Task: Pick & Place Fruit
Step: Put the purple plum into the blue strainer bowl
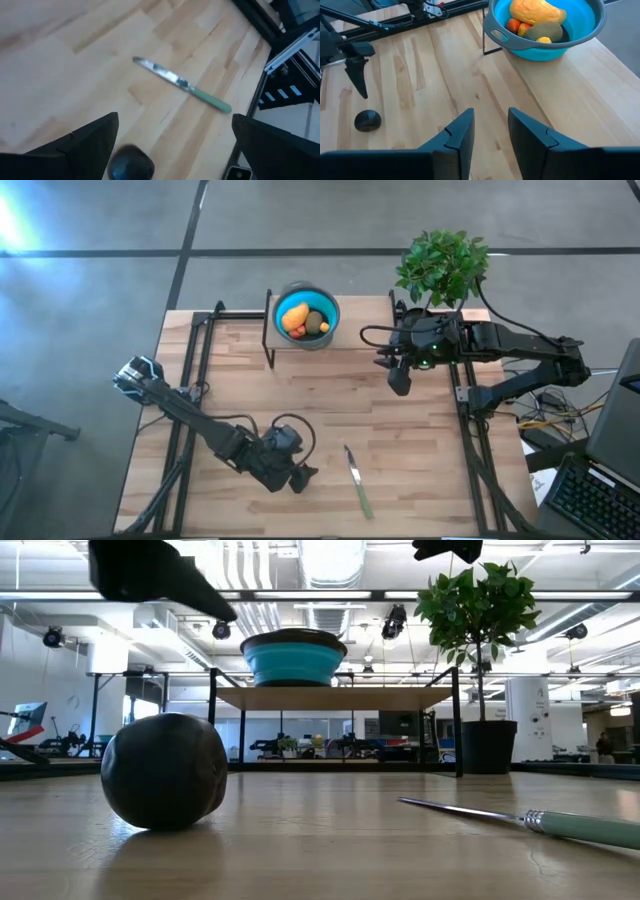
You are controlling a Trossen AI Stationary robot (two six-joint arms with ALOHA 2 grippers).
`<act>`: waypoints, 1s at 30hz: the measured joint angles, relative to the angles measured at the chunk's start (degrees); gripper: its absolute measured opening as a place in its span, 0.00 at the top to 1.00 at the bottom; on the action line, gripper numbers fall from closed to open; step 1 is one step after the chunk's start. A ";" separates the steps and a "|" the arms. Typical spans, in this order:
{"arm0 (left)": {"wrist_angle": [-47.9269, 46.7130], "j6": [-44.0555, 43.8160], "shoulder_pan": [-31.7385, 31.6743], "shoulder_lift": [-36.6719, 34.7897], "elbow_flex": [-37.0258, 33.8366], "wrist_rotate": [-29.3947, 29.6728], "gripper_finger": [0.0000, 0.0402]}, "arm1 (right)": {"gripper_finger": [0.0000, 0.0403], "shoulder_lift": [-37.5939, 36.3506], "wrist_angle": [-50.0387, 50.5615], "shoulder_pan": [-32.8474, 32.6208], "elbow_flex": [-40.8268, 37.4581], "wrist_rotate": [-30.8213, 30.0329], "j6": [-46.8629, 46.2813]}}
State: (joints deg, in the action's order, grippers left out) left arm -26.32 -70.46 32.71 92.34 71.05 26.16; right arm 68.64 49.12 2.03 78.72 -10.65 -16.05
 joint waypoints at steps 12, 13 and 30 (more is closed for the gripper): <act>-2.82 -7.72 0.24 2.03 0.00 -3.59 0.02 | 0.78 0.00 -0.02 0.02 0.00 0.00 1.08; -3.35 -8.67 0.24 2.05 0.00 -3.74 0.02 | 0.79 0.00 -0.02 0.02 0.00 0.00 1.09; -8.24 -13.80 0.22 3.35 0.00 -4.17 0.02 | 0.79 0.00 -0.11 0.02 0.00 -0.03 2.77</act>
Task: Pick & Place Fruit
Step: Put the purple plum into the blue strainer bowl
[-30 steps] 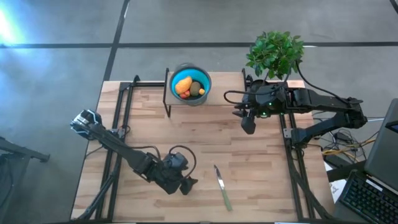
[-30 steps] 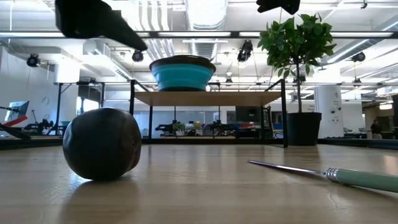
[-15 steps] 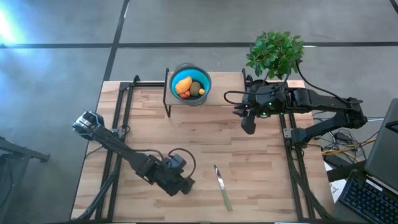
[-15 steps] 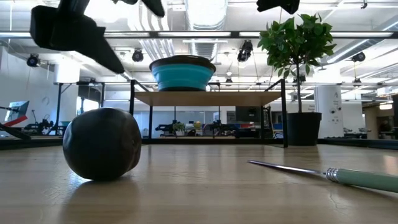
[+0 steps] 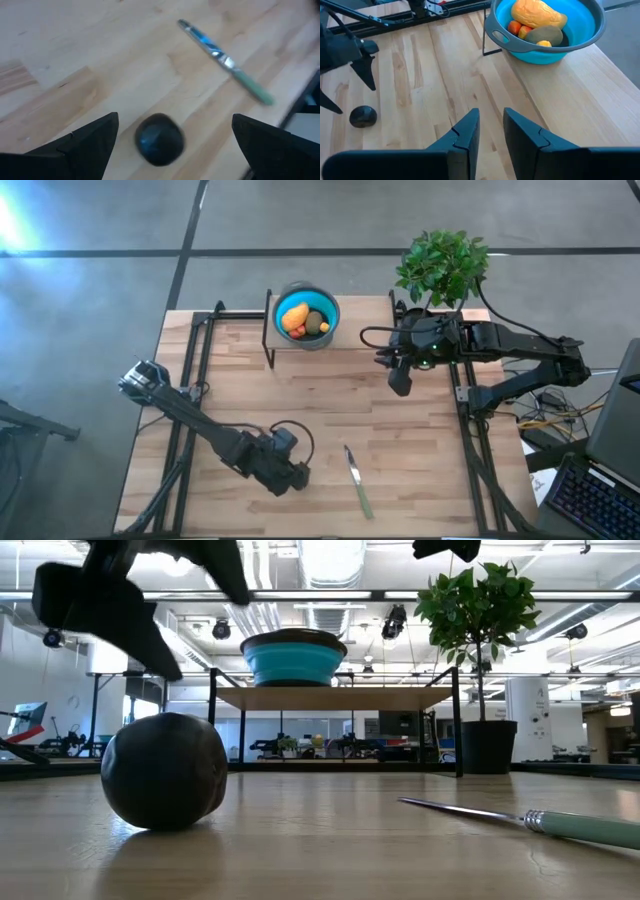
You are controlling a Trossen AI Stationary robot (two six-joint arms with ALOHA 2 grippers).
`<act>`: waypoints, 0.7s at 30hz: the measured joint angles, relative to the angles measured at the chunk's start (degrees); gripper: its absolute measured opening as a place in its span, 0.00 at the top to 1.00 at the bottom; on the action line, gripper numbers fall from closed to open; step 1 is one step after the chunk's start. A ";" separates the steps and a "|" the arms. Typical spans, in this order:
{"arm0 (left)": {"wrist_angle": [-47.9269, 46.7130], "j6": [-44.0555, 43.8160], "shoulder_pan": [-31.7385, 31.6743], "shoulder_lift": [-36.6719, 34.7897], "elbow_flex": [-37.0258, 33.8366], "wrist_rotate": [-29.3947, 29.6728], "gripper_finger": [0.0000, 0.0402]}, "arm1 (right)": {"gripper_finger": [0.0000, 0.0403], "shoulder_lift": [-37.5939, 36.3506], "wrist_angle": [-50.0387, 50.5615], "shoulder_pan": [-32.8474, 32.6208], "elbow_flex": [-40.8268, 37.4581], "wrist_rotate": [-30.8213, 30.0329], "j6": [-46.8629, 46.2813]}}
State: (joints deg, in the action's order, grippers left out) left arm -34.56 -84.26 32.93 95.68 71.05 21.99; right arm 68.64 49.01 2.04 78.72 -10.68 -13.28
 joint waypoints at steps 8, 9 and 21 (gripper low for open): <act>0.10 -1.14 0.00 2.43 -0.02 -0.24 0.02 | 0.74 0.00 -0.04 0.11 0.00 -0.15 0.00; 0.63 -1.13 0.00 2.63 -0.02 -0.29 0.02 | 0.74 0.00 -0.06 0.11 0.00 -0.21 -0.01; 3.18 -2.19 0.00 6.27 -0.02 -3.13 0.02 | 0.69 0.00 -0.04 0.11 -0.02 -1.46 -0.20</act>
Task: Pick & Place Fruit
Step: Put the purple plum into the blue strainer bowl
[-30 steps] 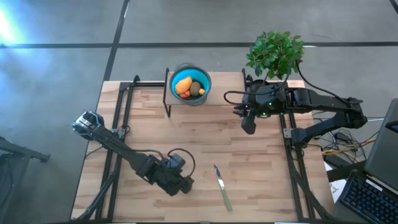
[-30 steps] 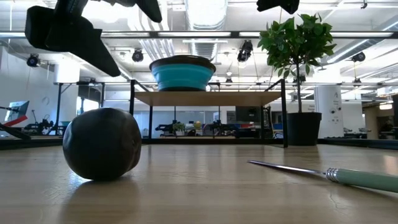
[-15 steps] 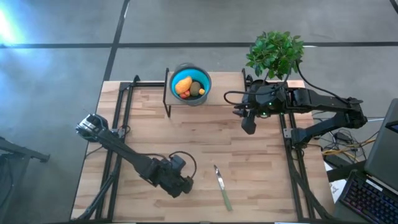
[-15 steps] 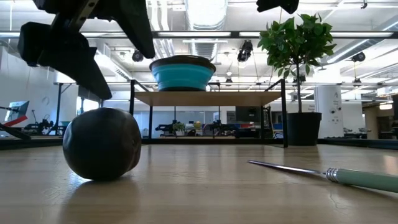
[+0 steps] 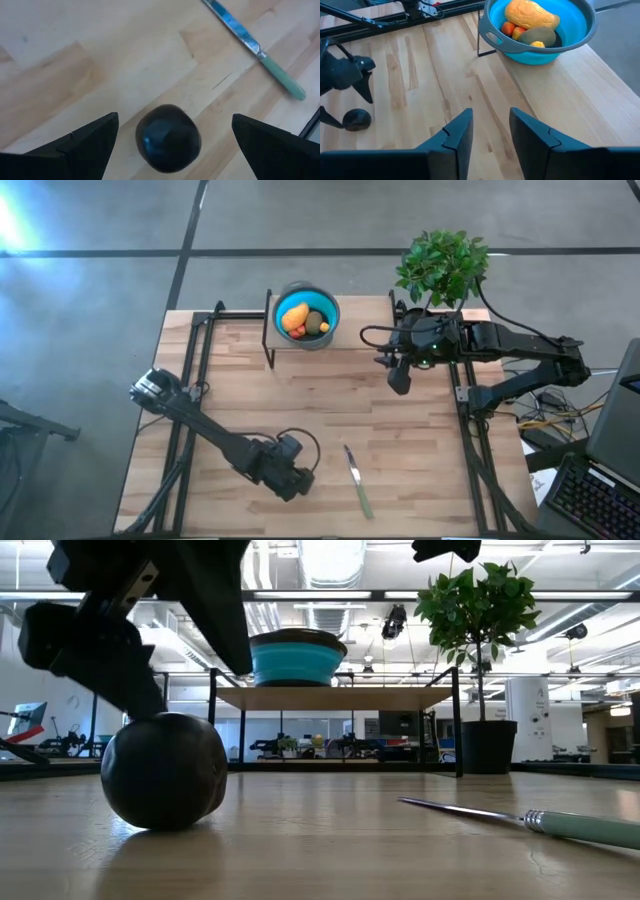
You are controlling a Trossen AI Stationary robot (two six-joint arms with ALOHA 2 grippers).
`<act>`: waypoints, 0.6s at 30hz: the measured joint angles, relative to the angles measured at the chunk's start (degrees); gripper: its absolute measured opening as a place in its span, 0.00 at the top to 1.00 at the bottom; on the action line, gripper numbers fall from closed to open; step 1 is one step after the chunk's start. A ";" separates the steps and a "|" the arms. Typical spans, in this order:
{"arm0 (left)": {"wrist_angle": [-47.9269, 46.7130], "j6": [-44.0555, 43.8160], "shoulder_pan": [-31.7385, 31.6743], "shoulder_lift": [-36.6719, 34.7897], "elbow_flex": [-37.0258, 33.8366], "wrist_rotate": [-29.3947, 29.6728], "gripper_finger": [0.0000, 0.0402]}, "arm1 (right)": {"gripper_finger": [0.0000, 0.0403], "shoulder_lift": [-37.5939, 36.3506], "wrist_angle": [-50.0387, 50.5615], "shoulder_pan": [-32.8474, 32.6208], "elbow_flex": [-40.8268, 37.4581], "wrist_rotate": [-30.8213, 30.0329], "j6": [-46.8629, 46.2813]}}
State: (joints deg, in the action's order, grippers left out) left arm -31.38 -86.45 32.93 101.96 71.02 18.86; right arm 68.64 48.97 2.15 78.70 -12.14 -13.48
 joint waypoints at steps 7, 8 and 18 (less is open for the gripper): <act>-1.54 -0.70 0.00 2.61 2.57 -0.62 0.02 | 0.68 0.00 0.00 0.00 -0.02 0.00 0.06; -2.47 -0.73 0.00 2.85 3.00 -0.64 0.02 | 0.68 0.00 0.00 0.00 -0.04 -0.02 0.14; -4.37 -3.40 0.00 5.08 4.28 -3.56 0.02 | 0.76 0.02 -0.25 0.00 -0.07 -0.02 0.36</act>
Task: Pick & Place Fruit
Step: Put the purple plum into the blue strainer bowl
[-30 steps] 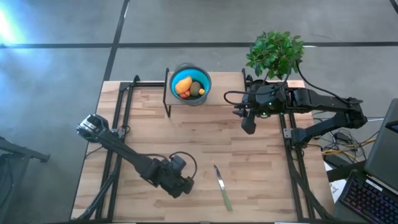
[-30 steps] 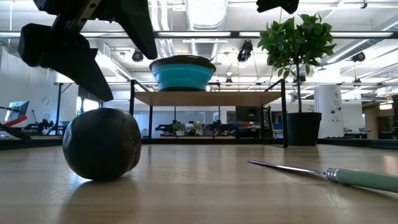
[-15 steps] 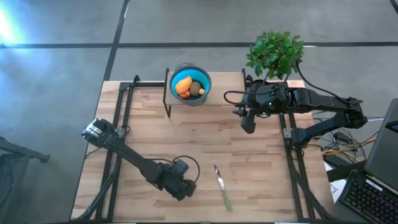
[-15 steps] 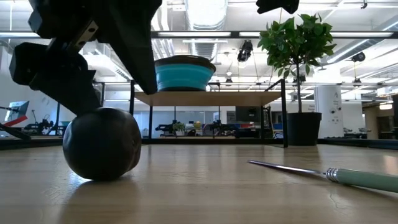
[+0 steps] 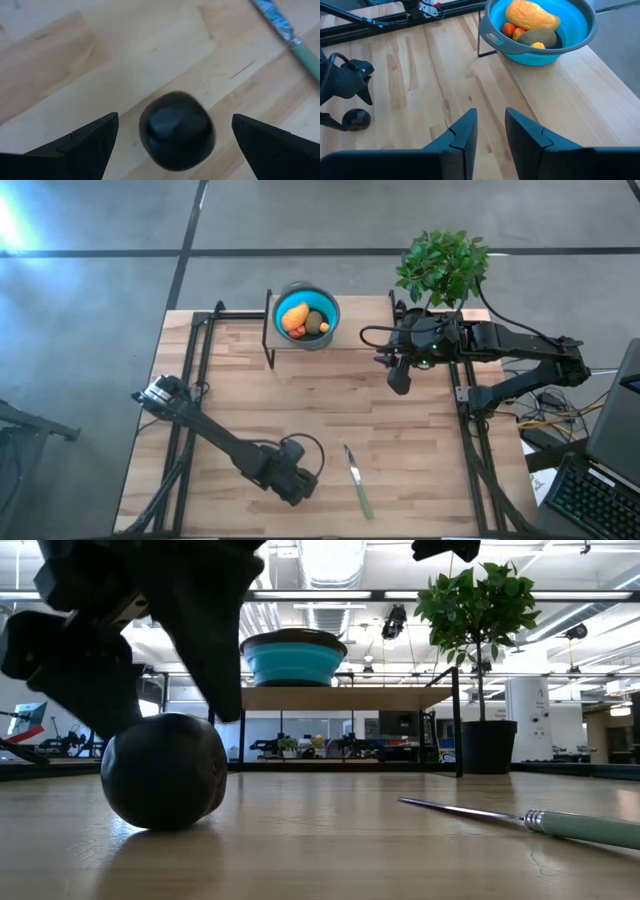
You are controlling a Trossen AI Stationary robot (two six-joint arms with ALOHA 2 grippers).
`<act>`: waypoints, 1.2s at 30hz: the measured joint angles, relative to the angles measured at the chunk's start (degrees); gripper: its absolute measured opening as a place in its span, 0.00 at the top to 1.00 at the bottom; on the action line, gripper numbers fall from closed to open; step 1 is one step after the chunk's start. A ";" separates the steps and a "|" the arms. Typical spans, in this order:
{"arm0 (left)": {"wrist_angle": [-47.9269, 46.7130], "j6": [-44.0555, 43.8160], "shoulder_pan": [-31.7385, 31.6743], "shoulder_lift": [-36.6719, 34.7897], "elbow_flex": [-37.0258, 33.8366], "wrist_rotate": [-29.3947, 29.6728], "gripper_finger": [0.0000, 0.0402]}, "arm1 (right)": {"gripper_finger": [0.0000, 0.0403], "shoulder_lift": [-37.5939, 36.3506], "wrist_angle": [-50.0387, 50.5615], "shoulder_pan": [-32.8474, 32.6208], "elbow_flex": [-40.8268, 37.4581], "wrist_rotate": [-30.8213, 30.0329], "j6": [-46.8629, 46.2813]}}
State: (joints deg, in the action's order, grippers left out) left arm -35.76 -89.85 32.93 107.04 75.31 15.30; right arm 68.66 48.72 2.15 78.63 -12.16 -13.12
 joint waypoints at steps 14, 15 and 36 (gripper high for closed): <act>0.46 -0.14 0.41 0.33 -0.33 -0.78 0.02 | 0.84 0.02 -0.17 0.00 0.00 0.00 0.25; 0.65 -0.10 0.44 0.33 -0.33 -0.78 0.02 | 0.84 0.02 -0.18 0.00 0.00 0.00 0.25; 1.72 2.49 0.57 4.00 0.11 -1.42 0.02 | 0.70 0.02 -1.33 0.02 -0.02 -0.06 0.28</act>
State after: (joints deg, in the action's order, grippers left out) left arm -34.04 -87.36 33.50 111.04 75.42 13.88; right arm 68.69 47.39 2.17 78.61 -12.23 -12.84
